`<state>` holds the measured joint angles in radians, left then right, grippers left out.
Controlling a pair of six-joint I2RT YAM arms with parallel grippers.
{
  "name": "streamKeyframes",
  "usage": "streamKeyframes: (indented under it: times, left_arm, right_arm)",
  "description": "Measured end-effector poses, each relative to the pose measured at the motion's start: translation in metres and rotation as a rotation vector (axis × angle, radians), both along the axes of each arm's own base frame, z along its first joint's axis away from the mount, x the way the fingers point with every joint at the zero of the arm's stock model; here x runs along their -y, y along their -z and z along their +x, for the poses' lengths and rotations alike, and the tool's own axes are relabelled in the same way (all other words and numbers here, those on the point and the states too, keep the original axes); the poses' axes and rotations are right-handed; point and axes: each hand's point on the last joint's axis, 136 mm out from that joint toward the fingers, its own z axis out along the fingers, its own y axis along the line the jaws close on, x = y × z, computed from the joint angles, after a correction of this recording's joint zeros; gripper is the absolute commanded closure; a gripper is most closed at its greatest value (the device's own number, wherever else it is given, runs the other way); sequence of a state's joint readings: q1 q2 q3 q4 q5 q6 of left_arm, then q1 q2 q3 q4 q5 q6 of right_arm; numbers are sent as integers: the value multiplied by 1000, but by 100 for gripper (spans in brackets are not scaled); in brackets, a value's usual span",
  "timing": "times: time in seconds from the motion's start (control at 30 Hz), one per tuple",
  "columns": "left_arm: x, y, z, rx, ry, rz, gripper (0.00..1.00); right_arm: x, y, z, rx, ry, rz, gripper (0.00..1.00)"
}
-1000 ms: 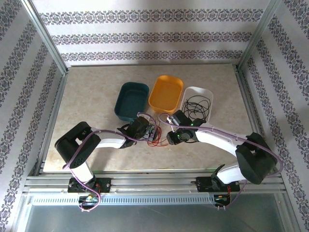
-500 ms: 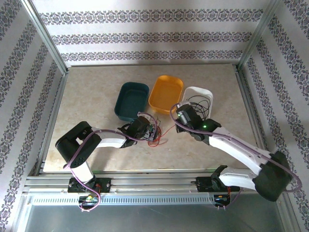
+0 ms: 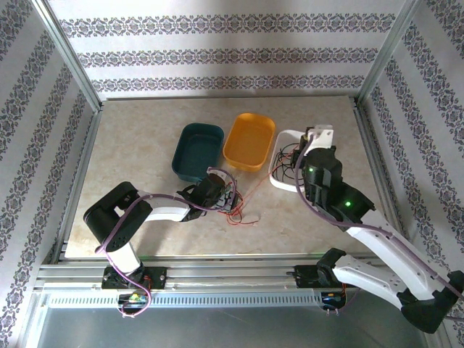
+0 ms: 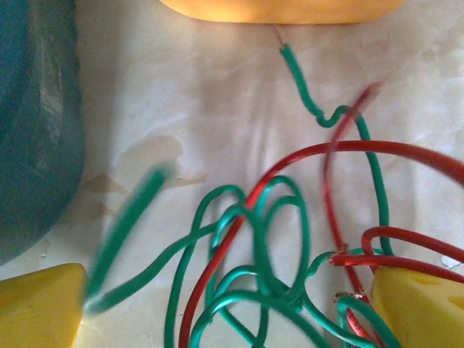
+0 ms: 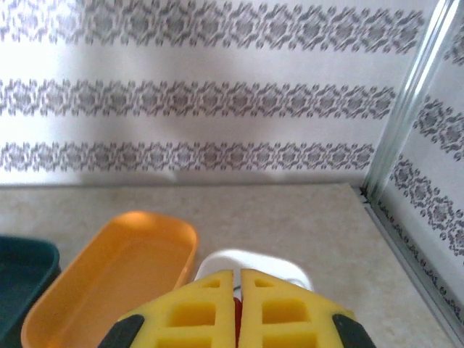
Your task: Untangle the cables
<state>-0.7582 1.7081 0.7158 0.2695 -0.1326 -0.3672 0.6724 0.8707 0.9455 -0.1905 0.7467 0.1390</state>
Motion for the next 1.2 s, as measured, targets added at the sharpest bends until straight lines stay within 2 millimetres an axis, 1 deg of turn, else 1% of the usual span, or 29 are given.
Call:
streamKeyframes:
  times: [0.17,0.37,0.5,0.63,0.73,0.9,1.2]
  left_arm:
    - [-1,0,0,1,-2,2,1]
    - [-1,0,0,1,-2,2,1]
    - [-1,0,0,2,-3,2,1]
    - [-1,0,0,3,-5,4,1]
    - [-1,0,1,3,-6,5,1]
    - [-4,1,1,8,-16,16,1]
    - [-10,1,4,21,-47,31,1]
  right_arm:
    - [26,-36,-9,115,50,84,100]
    - [58,-72,-23,233,88,213,100]
    - [75,-92,-32,301,97,282,100]
    - [88,-117,-44,383,98,339,100]
    - [94,-134,-55,435,90,361,100]
    - [99,-156,-67,492,79,366,100]
    - [99,-194,-88,588,38,317,100]
